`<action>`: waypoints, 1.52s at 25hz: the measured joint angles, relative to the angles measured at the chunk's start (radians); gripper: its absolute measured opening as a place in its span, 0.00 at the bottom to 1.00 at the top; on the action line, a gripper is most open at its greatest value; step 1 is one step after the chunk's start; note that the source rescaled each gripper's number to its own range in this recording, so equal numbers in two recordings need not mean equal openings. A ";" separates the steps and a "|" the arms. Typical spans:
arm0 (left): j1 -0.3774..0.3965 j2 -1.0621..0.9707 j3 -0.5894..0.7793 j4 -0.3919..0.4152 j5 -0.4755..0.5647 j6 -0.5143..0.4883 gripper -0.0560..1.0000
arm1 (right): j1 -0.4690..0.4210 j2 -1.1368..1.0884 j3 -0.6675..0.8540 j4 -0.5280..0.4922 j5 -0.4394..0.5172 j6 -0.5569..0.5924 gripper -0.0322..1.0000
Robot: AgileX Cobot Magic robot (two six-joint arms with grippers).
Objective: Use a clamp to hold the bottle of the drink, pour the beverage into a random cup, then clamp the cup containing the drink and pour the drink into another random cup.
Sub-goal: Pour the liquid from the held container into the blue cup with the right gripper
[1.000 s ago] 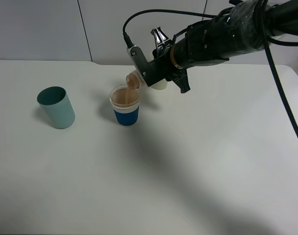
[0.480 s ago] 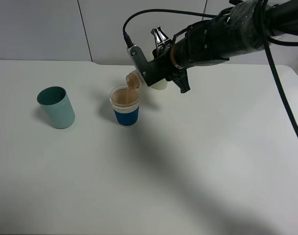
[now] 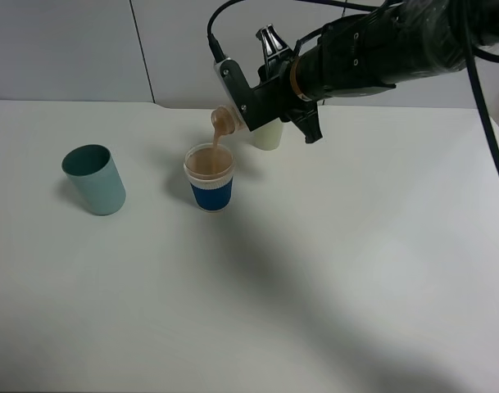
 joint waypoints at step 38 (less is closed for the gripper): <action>0.000 0.000 0.000 0.000 0.000 0.000 1.00 | 0.001 -0.009 0.000 -0.092 -0.003 0.000 0.04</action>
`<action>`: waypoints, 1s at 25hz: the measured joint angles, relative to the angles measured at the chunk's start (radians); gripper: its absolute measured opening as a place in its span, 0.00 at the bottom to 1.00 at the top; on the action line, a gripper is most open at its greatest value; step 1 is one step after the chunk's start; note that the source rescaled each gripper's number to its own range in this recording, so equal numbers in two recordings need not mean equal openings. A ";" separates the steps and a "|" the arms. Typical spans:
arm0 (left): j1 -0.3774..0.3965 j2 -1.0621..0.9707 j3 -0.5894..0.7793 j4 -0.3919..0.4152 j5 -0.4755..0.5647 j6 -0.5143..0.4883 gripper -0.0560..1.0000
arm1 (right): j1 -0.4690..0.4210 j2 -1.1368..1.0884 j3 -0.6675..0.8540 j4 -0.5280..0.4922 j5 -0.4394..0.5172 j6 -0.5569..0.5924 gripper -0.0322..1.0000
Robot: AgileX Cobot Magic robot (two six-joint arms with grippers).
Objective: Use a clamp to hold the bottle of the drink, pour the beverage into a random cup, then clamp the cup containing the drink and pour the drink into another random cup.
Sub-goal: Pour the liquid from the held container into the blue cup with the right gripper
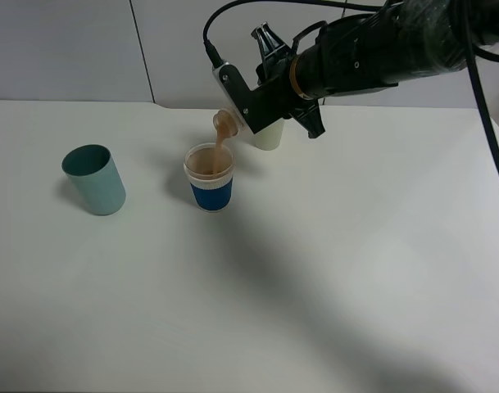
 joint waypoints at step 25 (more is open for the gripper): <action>0.000 0.000 0.000 0.000 0.000 0.000 1.00 | 0.000 0.000 0.000 -0.051 -0.013 0.000 0.03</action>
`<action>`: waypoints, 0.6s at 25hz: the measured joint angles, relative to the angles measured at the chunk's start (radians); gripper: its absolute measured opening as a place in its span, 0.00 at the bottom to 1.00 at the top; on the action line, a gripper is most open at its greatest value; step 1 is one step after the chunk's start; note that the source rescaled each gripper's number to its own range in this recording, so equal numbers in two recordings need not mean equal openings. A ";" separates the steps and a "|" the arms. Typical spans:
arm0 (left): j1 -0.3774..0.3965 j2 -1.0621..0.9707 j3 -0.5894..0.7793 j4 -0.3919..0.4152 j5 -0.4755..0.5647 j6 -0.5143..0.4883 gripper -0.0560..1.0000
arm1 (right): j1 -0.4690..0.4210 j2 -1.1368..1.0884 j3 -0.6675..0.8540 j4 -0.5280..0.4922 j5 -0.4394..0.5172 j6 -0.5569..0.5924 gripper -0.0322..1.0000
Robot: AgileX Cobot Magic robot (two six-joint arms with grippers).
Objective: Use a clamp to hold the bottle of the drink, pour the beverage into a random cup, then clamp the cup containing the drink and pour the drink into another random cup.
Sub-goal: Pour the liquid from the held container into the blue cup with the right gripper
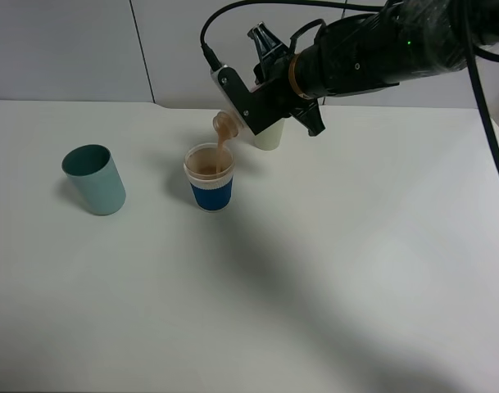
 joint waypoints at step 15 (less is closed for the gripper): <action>0.000 0.000 0.000 0.000 0.000 0.000 1.00 | 0.000 0.000 0.000 -0.028 -0.003 0.017 0.03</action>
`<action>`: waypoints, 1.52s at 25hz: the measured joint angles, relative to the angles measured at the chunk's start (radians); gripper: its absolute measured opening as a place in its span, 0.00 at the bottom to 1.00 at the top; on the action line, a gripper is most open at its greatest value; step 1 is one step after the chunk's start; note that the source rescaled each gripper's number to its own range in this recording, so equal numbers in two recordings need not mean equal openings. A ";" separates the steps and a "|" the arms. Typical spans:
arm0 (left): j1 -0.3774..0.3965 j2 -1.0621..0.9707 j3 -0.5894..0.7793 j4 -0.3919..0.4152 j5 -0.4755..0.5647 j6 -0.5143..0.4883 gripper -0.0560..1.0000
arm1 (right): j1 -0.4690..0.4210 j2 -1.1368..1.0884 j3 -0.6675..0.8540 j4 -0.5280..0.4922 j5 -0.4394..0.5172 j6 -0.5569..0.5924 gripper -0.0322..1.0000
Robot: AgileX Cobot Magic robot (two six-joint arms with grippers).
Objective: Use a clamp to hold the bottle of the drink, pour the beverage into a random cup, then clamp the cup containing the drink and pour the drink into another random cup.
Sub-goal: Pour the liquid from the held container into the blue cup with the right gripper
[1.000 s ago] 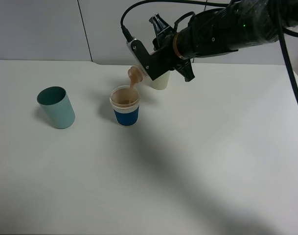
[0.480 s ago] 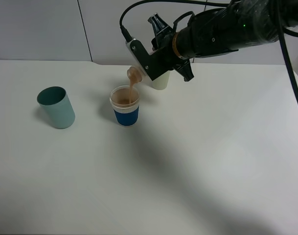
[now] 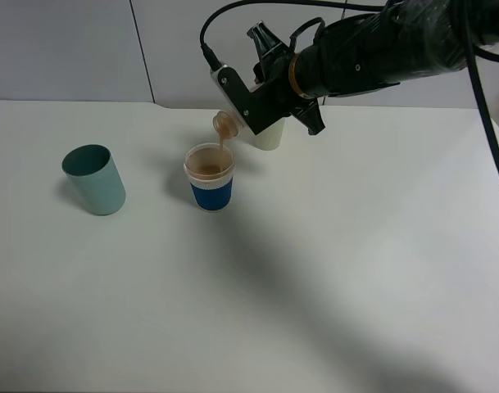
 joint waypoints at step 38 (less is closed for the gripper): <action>0.000 0.000 0.000 0.000 0.000 0.000 1.00 | 0.023 0.000 -0.001 -0.193 -0.006 0.121 0.03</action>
